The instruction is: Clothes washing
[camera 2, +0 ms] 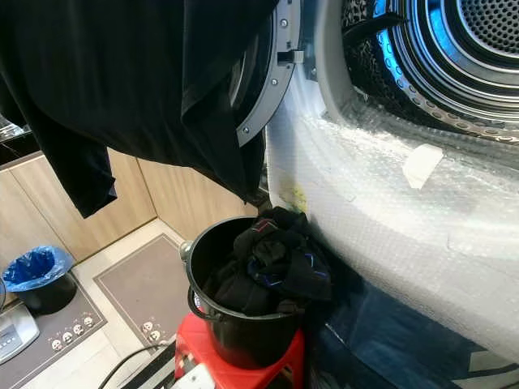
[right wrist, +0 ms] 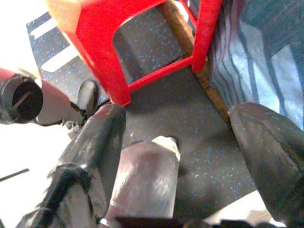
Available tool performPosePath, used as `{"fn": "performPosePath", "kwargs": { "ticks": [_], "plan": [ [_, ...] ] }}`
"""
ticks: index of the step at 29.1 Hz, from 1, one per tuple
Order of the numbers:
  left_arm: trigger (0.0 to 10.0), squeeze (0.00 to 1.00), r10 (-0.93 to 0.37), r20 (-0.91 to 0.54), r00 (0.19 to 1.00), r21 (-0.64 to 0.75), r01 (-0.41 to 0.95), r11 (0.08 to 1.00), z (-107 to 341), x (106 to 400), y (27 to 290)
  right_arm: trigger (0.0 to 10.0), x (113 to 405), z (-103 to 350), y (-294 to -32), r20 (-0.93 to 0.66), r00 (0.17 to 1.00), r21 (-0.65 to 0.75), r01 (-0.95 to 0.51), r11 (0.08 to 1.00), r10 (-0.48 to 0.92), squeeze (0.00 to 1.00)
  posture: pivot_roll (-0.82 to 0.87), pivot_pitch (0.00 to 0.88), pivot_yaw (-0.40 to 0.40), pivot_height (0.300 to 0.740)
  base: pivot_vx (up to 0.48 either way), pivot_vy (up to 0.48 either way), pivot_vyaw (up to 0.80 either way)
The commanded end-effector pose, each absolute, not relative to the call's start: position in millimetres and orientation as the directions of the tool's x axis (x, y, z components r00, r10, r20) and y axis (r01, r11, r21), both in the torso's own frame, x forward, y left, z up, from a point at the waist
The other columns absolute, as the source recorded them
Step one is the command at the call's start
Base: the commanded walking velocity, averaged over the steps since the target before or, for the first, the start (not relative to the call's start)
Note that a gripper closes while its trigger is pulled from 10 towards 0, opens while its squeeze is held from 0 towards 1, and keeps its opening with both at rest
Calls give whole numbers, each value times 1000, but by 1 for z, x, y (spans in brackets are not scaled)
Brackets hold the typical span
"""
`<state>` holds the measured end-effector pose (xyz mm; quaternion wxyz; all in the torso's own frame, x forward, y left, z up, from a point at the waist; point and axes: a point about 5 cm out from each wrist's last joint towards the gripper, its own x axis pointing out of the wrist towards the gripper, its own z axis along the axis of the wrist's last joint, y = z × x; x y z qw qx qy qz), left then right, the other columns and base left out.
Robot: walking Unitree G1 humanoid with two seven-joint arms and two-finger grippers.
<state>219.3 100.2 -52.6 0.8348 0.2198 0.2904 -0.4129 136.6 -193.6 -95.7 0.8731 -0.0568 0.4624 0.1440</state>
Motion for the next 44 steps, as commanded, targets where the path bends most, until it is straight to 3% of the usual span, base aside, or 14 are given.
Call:
{"fn": "performPosePath", "kwargs": {
  "ticks": [1, 4, 11, 19, 24, 36, 43, 44],
  "plan": [
    [10000, 0, -603, -678, 420, 109, 869, 483, -53, 216, 96, 10000, 135, -96, -193, -823, 524, 39, -333, 942, 219, 0, -99, 0, 56, 740, 0, 0, 0],
    [10000, 0, -671, -666, 327, 93, 928, 360, -46, 219, 85, 10000, 133, -96, -194, -823, 524, 39, -335, 941, 220, 0, -107, 1, 61, 740, 0, 0, 0],
    [10000, 0, -730, -656, 191, 114, 981, 155, -35, 222, 65, 10000, 129, -97, -194, -829, 514, 45, -333, 942, 221, 0, -115, 5, 63, 740, 0, 0, 0],
    [10000, 0, -773, -620, 135, 188, 982, 20, -17, 233, 50, 10000, 124, -99, -195, -839, 501, 46, -327, 944, 215, 0, -112, 7, 61, 740, 0, 0, 0],
    [10000, 0, -819, -566, 96, 311, 945, -104, 14, 253, 37, 10000, 119, -101, -196, -853, 481, 43, -322, 946, 202, 0, -110, 6, 63, 740, 0, 0, 0],
    [10000, 0, -897, -435, 76, 497, 851, -168, 58, 266, 11, 10000, 113, -104, -195, -867, 461, 51, -294, 955, 188, 0, -124, 0, 75, 740, 0, 0, 0],
    [10000, 0, -927, -362, 101, 605, 782, -151, 80, 265, -2, 10000, 107, -105, -198, -875, 450, 50, -280, 959, 177, 0, -132, 0, 80, 740, 0, 0, 0],
    [10000, 0, -933, -335, 132, 627, 771, -116, 86, 266, -5, 10000, 106, -105, -199, -878, 447, 48, -279, 959, 174, 0, -130, 0, 80, 740, 0, 0, 0]
  ]
}}
